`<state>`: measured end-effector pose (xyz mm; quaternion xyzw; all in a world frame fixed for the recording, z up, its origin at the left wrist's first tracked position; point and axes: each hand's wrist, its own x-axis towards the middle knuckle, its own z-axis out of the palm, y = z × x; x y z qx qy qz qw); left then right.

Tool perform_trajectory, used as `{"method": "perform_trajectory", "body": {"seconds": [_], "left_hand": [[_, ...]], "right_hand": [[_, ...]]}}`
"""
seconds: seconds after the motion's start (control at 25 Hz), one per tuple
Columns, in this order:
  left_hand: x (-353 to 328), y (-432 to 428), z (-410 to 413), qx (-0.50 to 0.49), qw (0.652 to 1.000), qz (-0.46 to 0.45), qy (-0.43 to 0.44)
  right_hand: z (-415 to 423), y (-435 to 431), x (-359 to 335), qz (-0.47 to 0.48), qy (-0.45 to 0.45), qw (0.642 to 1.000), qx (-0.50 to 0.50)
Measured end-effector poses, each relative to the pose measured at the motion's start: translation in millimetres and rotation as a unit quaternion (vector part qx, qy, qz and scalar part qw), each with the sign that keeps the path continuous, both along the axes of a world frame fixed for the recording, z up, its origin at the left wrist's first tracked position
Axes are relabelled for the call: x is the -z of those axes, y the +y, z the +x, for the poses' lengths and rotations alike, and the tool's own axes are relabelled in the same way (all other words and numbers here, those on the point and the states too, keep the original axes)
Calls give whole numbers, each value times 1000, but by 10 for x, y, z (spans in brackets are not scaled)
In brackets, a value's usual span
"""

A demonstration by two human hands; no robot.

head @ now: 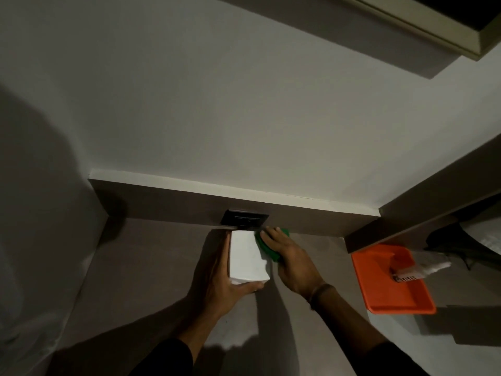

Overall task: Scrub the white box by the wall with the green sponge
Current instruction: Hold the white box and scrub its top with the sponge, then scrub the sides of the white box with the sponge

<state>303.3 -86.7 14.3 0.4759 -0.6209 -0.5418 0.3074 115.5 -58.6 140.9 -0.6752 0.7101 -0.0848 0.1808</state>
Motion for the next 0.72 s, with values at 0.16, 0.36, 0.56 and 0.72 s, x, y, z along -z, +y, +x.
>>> {"method": "perform_trajectory", "body": {"seconds": [0.16,0.36,0.56,0.72], "left_hand": [[104,-32,-26,13,1000,22,-10],[-768,21,169,46,996,-14,-75],[-1005,-136,-95,103,949,-205,-215],[-857,-234,-471,181,862,-253,-401]], "right_hand": [[112,-358,52,-3,22,998,-53],[-34,217,60,-85,-288,947,116],[-84,1054,389,-118,-558,702,426],[12,1221,632,-138,-626,578,504]]}}
